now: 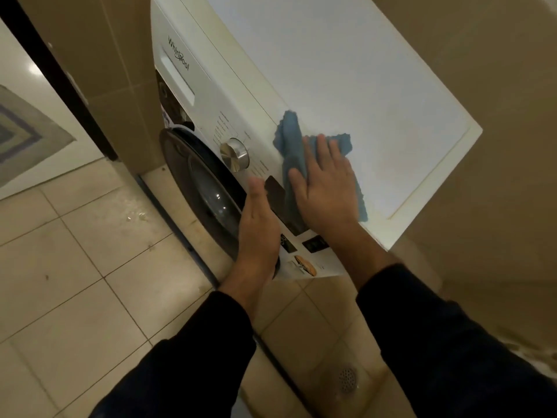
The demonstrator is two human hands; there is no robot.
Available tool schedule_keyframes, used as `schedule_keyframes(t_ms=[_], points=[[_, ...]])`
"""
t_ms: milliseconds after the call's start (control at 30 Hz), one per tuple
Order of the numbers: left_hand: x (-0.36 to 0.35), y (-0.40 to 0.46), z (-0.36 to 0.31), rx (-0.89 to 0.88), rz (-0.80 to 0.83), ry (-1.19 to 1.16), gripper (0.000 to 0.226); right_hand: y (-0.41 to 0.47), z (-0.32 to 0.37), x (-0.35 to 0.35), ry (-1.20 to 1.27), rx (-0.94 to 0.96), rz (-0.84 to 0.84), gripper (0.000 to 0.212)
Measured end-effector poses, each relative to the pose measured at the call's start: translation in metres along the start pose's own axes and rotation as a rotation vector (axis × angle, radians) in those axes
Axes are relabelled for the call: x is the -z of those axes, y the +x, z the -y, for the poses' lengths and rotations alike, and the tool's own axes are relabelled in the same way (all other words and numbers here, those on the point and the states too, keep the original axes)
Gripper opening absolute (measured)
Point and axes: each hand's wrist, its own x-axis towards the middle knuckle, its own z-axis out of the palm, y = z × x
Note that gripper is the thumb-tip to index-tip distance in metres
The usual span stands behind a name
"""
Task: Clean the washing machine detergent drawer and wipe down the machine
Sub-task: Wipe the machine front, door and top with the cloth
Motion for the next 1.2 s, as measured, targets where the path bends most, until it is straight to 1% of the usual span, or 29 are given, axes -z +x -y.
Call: schedule_keyframes(t_ms=[67, 133, 200, 300, 367, 433, 500, 533, 633, 700, 767, 800, 867, 900, 933, 967, 1033, 1067, 1100, 1133, 1167, 1200], points=[[0.004, -0.006, 0.003, -0.004, 0.037, 0.023, 0.094, -0.026, -0.01, 0.001, -0.04, 0.095, 0.009, 0.063], [0.01, -0.01, 0.005, 0.016, 0.055, 0.039, 0.093, -0.053, -0.031, 0.003, -0.042, 0.104, 0.02, 0.063], [0.015, -0.014, 0.006, 0.033, 0.067, 0.035, 0.092, -0.072, -0.05, 0.008, -0.026, 0.056, 0.033, 0.064], [0.02, -0.018, 0.007, 0.035, 0.076, 0.024, 0.09, -0.068, -0.067, 0.012, 0.005, 0.023, 0.059, 0.064], [0.019, -0.019, 0.01, 0.042, 0.08, 0.013, 0.089, -0.049, -0.067, 0.012, 0.022, -0.033, 0.051, 0.066], [0.016, -0.022, 0.016, 0.048, 0.081, 0.005, 0.089, -0.031, -0.057, 0.008, 0.032, -0.13, 0.019, 0.066], [0.01, -0.024, 0.024, 0.068, 0.074, -0.011, 0.09, -0.035, -0.046, 0.003, 0.028, -0.216, -0.012, 0.065], [0.006, -0.026, 0.028, 0.081, 0.067, -0.014, 0.091, -0.045, -0.042, 0.002, 0.009, -0.212, -0.024, 0.066], [-0.005, -0.031, 0.035, 0.116, 0.054, 0.011, 0.091, -0.086, -0.055, 0.001, -0.049, -0.112, -0.028, 0.072], [-0.009, -0.035, 0.038, 0.11, 0.06, 0.031, 0.089, -0.102, -0.076, 0.002, 0.04, -0.091, -0.017, 0.073], [-0.01, -0.034, 0.039, 0.123, 0.06, 0.055, 0.085, -0.1, -0.089, 0.003, 0.136, -0.145, -0.032, 0.071], [-0.01, -0.032, 0.041, 0.133, 0.059, 0.056, 0.081, -0.094, -0.088, 0.003, 0.155, -0.186, -0.067, 0.07], [-0.012, -0.029, 0.045, 0.145, 0.048, 0.048, 0.073, -0.079, -0.073, 0.003, 0.129, -0.248, -0.153, 0.065], [-0.013, -0.028, 0.047, 0.151, 0.042, 0.047, 0.072, -0.074, -0.062, 0.001, 0.105, -0.256, -0.17, 0.062], [-0.015, -0.028, 0.047, 0.156, 0.033, 0.045, 0.073, -0.072, -0.052, -0.001, 0.086, -0.23, -0.173, 0.059], [-0.017, -0.028, 0.049, 0.16, 0.027, 0.038, 0.076, -0.074, -0.047, -0.005, 0.047, -0.157, -0.18, 0.057], [-0.019, -0.029, 0.053, 0.176, 0.028, 0.023, 0.086, -0.085, -0.052, -0.015, -0.084, 0.089, -0.204, 0.059], [-0.017, -0.029, 0.055, 0.189, 0.037, 0.019, 0.089, -0.092, -0.061, -0.019, -0.141, 0.232, -0.222, 0.065], [-0.016, -0.028, 0.058, 0.188, 0.052, 0.014, 0.087, -0.097, -0.074, -0.023, -0.173, 0.371, -0.244, 0.072], [-0.014, -0.027, 0.059, 0.19, 0.057, 0.011, 0.079, -0.101, -0.087, -0.025, -0.176, 0.497, -0.259, 0.075], [-0.012, -0.027, 0.059, 0.192, 0.062, 0.008, 0.069, -0.102, -0.1, -0.024, -0.171, 0.608, -0.263, 0.075], [-0.009, -0.025, 0.06, 0.2, 0.059, 0.007, 0.07, -0.103, -0.11, -0.022, -0.177, 0.695, -0.253, 0.073]])
